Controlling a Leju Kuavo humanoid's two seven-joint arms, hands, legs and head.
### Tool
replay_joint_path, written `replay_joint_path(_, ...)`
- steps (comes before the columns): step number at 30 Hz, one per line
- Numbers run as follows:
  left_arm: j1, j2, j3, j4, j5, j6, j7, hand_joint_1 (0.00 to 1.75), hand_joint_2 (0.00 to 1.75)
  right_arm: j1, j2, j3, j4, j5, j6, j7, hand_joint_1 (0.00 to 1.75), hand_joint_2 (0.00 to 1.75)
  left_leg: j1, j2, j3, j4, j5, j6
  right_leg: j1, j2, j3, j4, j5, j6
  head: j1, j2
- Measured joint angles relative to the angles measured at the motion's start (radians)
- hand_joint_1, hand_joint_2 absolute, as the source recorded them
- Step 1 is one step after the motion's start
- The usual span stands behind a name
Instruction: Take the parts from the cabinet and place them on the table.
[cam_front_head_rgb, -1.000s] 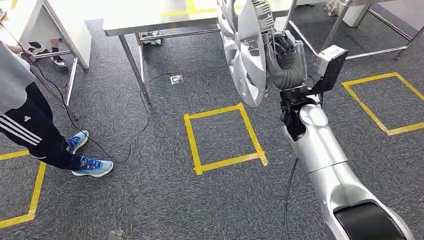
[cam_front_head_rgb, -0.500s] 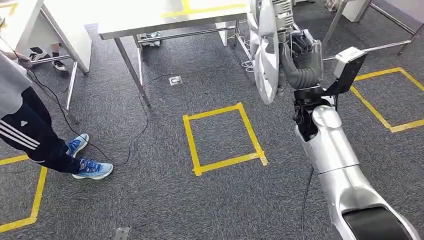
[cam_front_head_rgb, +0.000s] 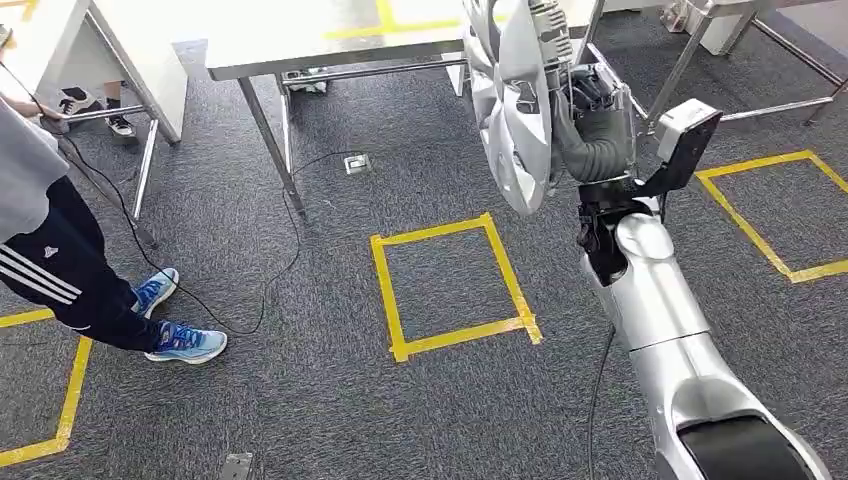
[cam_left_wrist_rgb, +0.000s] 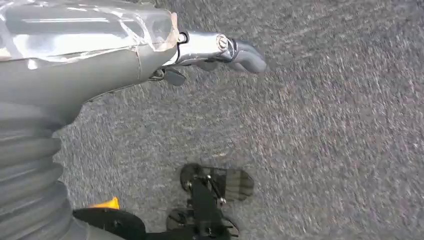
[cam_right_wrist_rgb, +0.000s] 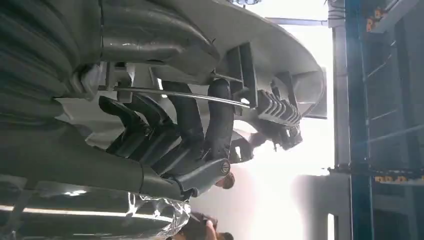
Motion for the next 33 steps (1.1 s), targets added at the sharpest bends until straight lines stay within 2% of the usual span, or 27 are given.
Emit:
replay_joint_path(1,0.002,-0.003,0.002,0.0,0.0,-0.001,0.0,0.0,1.75,0.004,0.0,0.0,0.0,0.0,0.001,0.0,1.75,1.75,0.0,-0.002,0.007,0.0,-0.008,-0.001,-0.002,0.0,-0.041,0.05,-0.011,0.002,0.0,0.0)
replay_joint_path(2,0.004,-0.006,0.003,0.0,0.0,-0.001,0.0,0.0,1.75,0.008,-0.001,0.0,0.0,0.002,0.002,0.0,1.75,1.75,0.002,-0.004,0.018,0.0,-0.016,-0.004,-0.005,0.0,-0.054,0.042,-0.001,0.009,0.001,0.0)
replay_joint_path(4,0.006,-0.008,0.004,0.0,0.0,-0.002,0.0,0.0,1.75,0.012,-0.001,0.0,0.0,0.002,0.007,0.0,1.75,1.75,0.008,-0.01,0.041,0.004,-0.036,-0.015,-0.011,-0.001,-0.017,-0.091,0.072,0.04,0.001,0.0)
replay_joint_path(6,0.006,-0.007,0.005,0.0,-0.001,-0.009,0.0,0.0,1.75,0.01,-0.002,0.0,0.001,0.002,0.01,0.0,1.75,1.75,0.009,-0.01,0.055,0.013,-0.061,-0.03,-0.019,-0.007,0.033,-0.253,0.179,0.064,0.006,0.0)
replay_joint_path(7,0.006,-0.006,0.005,0.0,-0.002,-0.014,0.0,0.0,1.75,0.008,0.001,0.002,0.002,0.002,0.011,-0.002,1.75,1.75,0.003,-0.01,0.059,0.023,-0.076,-0.037,-0.013,-0.011,0.032,-0.262,0.166,0.034,0.003,0.0)
replay_joint_path(8,0.003,-0.005,0.006,0.0,-0.004,-0.015,0.0,0.0,1.75,0.007,0.004,0.003,0.002,0.004,0.011,-0.002,1.75,1.75,0.0,-0.007,0.053,0.017,-0.084,-0.043,-0.007,-0.01,0.043,-0.259,0.166,0.012,0.001,0.0)
replay_joint_path(9,0.004,-0.003,0.006,0.0,-0.007,-0.019,0.0,0.0,1.75,0.007,0.003,0.003,0.002,0.003,0.011,-0.002,1.75,1.75,0.003,-0.008,0.063,0.024,-0.085,-0.047,-0.011,-0.008,0.042,-0.26,0.166,0.002,0.002,0.0)
replay_joint_path(11,0.003,0.003,0.006,0.0,-0.013,-0.02,0.0,0.0,1.75,0.008,0.0,0.004,0.002,0.003,0.011,-0.002,1.75,1.75,0.01,-0.007,0.067,0.03,-0.097,-0.054,-0.015,-0.005,0.061,-0.259,0.157,-0.013,0.0,0.0)
replay_joint_path(12,0.001,0.003,0.005,0.0,-0.017,-0.02,0.0,0.0,1.75,0.007,-0.001,0.004,0.002,0.003,0.011,-0.002,1.75,1.75,0.012,-0.004,0.04,0.075,-0.088,-0.057,-0.014,-0.003,0.069,-0.26,0.15,-0.022,0.004,0.0)
replay_joint_path(13,0.0,0.002,0.005,0.0,-0.02,-0.02,0.0,0.0,1.75,0.008,-0.001,0.005,0.002,0.003,0.011,-0.003,1.75,1.75,0.012,-0.003,-0.003,0.152,-0.091,-0.059,-0.012,-0.002,0.078,-0.26,0.141,-0.025,-0.001,0.0)
replay_joint_path(14,0.0,0.002,0.005,0.0,-0.021,-0.02,0.0,0.0,1.75,0.012,-0.001,0.005,0.002,0.003,0.011,-0.004,1.75,1.75,0.013,-0.003,-0.052,0.231,-0.113,-0.061,-0.01,-0.001,0.09,-0.261,0.13,-0.027,0.0,0.0)
replay_joint_path(15,0.002,0.002,0.005,0.0,-0.022,-0.019,0.002,0.0,1.75,0.018,-0.001,0.005,0.003,0.003,0.011,-0.004,1.75,1.75,0.013,-0.003,-0.095,0.293,-0.156,-0.062,-0.008,0.0,0.101,-0.261,0.118,-0.027,0.0,0.0)
replay_joint_path(16,0.003,0.002,0.005,0.0,-0.022,-0.015,0.003,0.0,1.75,0.028,-0.003,0.005,0.003,0.003,0.01,-0.003,1.75,1.75,0.013,-0.003,-0.132,0.335,-0.199,-0.062,-0.005,0.003,0.116,-0.261,0.106,-0.027,0.0,0.0)
replay_joint_path(17,0.004,0.002,0.005,0.0,-0.023,-0.011,0.005,0.0,1.75,0.036,-0.005,0.005,0.003,0.003,0.009,-0.003,1.75,1.75,0.013,-0.002,-0.152,0.338,-0.221,-0.062,-0.002,0.004,0.134,-0.261,0.092,-0.027,0.0,0.0)
replay_joint_path(18,0.004,0.001,0.005,0.0,-0.025,-0.011,0.007,0.0,1.75,0.042,-0.008,0.005,0.003,0.004,0.008,-0.003,1.75,1.75,0.013,-0.002,-0.157,0.308,-0.217,-0.059,0.001,0.005,0.152,-0.261,0.079,-0.028,0.0,0.0)
replay_joint_path(19,0.004,0.001,0.005,0.0,-0.026,-0.011,0.007,0.0,1.75,0.043,-0.008,0.005,0.003,0.004,0.008,-0.003,1.75,1.75,0.011,-0.002,-0.15,0.249,-0.183,-0.053,0.005,0.006,0.172,-0.261,0.064,-0.028,0.0,0.0)
replay_joint_path(20,0.004,0.0,0.005,0.0,-0.027,-0.011,0.007,0.0,1.75,0.041,-0.008,0.005,0.003,0.004,0.008,-0.003,1.75,1.75,0.008,-0.003,-0.142,0.176,-0.116,-0.04,0.009,0.007,0.192,-0.262,0.051,-0.028,0.0,0.0)
replay_joint_path(21,0.005,0.002,0.005,0.0,-0.029,-0.011,0.008,0.0,1.75,0.041,-0.008,0.005,0.003,0.004,0.008,-0.003,1.75,1.75,0.0,-0.002,-0.133,0.092,0.009,-0.019,0.009,0.007,0.205,-0.266,0.034,-0.027,0.0,0.0)
replay_joint_path(22,0.01,0.003,0.005,0.002,-0.03,-0.011,0.01,0.0,1.75,0.039,-0.008,0.005,0.005,0.004,0.008,-0.005,1.75,1.75,-0.015,-0.004,-0.141,0.038,0.086,-0.009,0.016,0.013,0.223,-0.263,0.022,-0.021,0.002,0.0)
replay_joint_path(24,0.011,0.003,0.005,0.002,-0.032,-0.011,0.013,0.0,1.75,0.036,-0.006,0.006,0.004,0.006,0.008,-0.004,1.75,1.75,-0.02,-0.017,-0.118,0.029,0.08,-0.005,0.022,0.02,0.247,-0.279,-0.003,-0.017,0.004,0.0)
replay_joint_path(26,0.002,-0.001,0.005,0.0,-0.034,-0.011,0.013,0.0,1.75,0.025,-0.011,0.005,-0.002,0.005,0.008,-0.003,1.75,1.75,-0.017,-0.013,-0.091,0.019,0.074,0.001,0.022,0.02,0.255,-0.249,0.01,-0.002,0.001,0.0)
replay_joint_path(28,-0.003,0.0,0.006,0.0,-0.036,-0.011,0.013,0.0,1.75,0.022,-0.019,0.002,-0.002,0.005,0.008,-0.005,1.75,1.75,-0.013,-0.017,-0.069,0.014,0.067,0.009,0.02,0.012,0.18,-0.126,0.034,0.002,0.005,0.0)
replay_joint_path(29,-0.006,0.001,0.006,0.0,-0.039,-0.01,0.013,0.0,1.75,0.021,-0.023,0.002,-0.002,0.005,0.008,-0.008,1.75,1.75,-0.013,-0.017,-0.061,0.014,0.054,0.012,0.019,0.01,0.107,-0.027,0.029,0.002,0.004,0.0)
replay_joint_path(30,-0.006,-0.001,0.006,0.0,-0.04,-0.01,0.013,0.0,1.75,0.024,-0.024,0.002,-0.002,0.005,0.008,-0.008,1.75,1.75,-0.013,-0.018,-0.053,0.014,0.045,0.013,0.018,0.009,0.058,0.027,-0.004,-0.006,0.004,0.0)
replay_joint_path(31,-0.006,-0.002,0.006,0.0,-0.041,-0.01,0.013,0.0,1.75,0.03,-0.027,0.002,-0.001,0.006,0.008,-0.009,1.75,1.75,-0.013,-0.02,-0.043,0.013,0.033,0.014,0.018,0.008,0.016,0.059,-0.06,-0.017,0.003,0.0)
replay_joint_path(32,-0.005,-0.003,0.005,0.0,-0.043,-0.01,0.013,0.0,1.75,0.036,-0.031,0.001,0.0,0.005,0.008,-0.01,1.75,1.75,-0.013,-0.024,-0.033,0.013,0.022,0.013,0.017,0.007,-0.009,0.057,-0.094,-0.016,0.005,0.0)
replay_joint_path(33,-0.004,-0.004,0.005,0.0,-0.045,-0.01,0.013,0.0,1.75,0.041,-0.034,0.001,0.003,0.006,0.007,-0.013,1.75,1.75,-0.013,-0.029,-0.022,0.013,0.012,0.012,0.015,0.007,-0.018,0.025,-0.097,-0.01,0.005,0.0)
